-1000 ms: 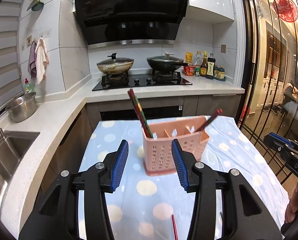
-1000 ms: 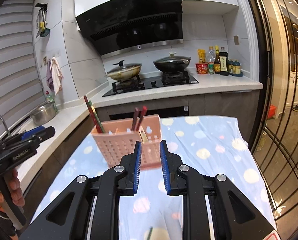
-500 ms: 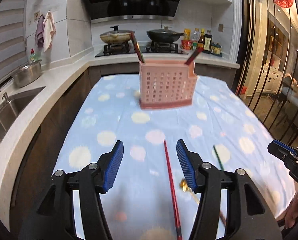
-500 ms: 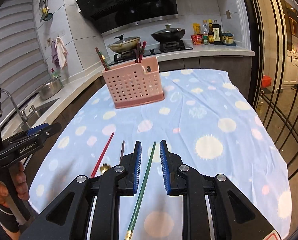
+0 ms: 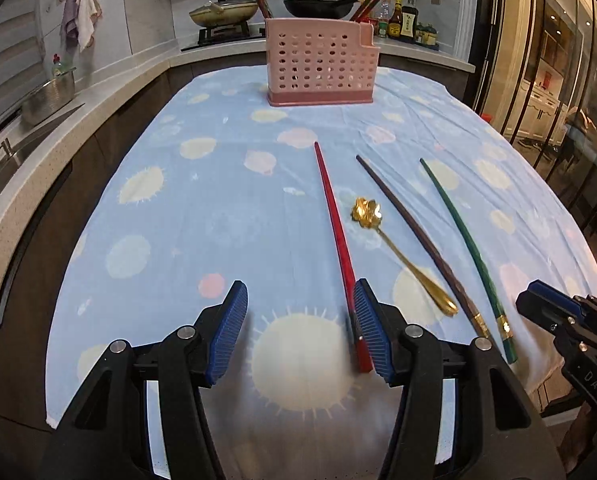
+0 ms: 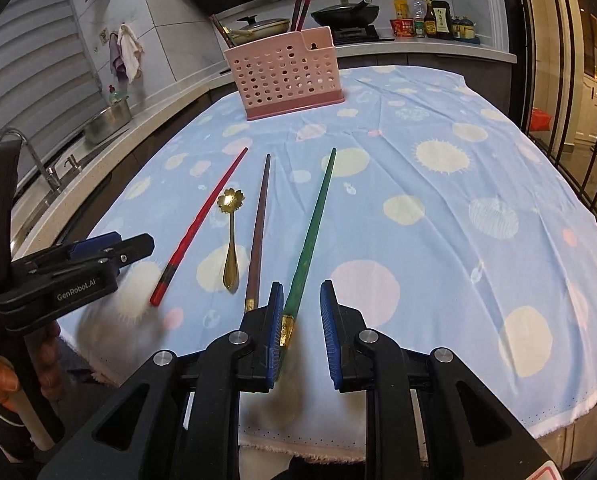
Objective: Organize utensils
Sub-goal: 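Grasp the red chopstick with the left tool while the right tool grasps the green chopstick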
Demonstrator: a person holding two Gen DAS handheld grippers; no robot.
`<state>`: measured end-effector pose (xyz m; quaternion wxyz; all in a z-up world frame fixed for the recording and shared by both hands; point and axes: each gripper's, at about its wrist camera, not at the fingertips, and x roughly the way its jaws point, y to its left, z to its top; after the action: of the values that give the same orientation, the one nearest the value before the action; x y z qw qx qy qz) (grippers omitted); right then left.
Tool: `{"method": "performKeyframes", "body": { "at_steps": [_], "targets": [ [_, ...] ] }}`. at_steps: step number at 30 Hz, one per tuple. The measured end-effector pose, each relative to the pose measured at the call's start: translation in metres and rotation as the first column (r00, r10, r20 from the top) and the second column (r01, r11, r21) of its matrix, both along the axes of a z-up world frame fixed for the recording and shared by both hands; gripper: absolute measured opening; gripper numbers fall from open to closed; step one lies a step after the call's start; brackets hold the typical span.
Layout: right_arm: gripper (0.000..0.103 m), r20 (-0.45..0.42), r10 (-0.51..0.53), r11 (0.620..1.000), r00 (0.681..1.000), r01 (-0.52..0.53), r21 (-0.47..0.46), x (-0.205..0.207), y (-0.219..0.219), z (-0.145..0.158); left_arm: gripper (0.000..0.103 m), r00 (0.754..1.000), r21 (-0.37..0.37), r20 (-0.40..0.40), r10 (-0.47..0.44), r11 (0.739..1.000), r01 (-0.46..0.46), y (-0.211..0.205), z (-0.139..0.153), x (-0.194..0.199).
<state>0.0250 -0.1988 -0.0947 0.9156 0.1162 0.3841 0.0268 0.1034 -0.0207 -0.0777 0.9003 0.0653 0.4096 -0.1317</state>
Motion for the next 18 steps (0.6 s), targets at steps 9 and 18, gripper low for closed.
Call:
{"method": "performKeyframes", "body": {
  "at_steps": [9,18],
  "targets": [
    [0.02,-0.021,0.029,0.999,0.999,-0.03,-0.013,-0.002,0.012,-0.009,0.052,0.999,-0.013,-0.043,-0.014,1.0,0.013,0.001,-0.013,-0.009],
    [0.02,-0.03,0.036,0.999,0.999,-0.036,-0.019,-0.004,0.014,-0.017,0.052,0.998,-0.022,-0.061,-0.036,0.999,0.035,-0.005,-0.018,-0.013]
  ]
}}
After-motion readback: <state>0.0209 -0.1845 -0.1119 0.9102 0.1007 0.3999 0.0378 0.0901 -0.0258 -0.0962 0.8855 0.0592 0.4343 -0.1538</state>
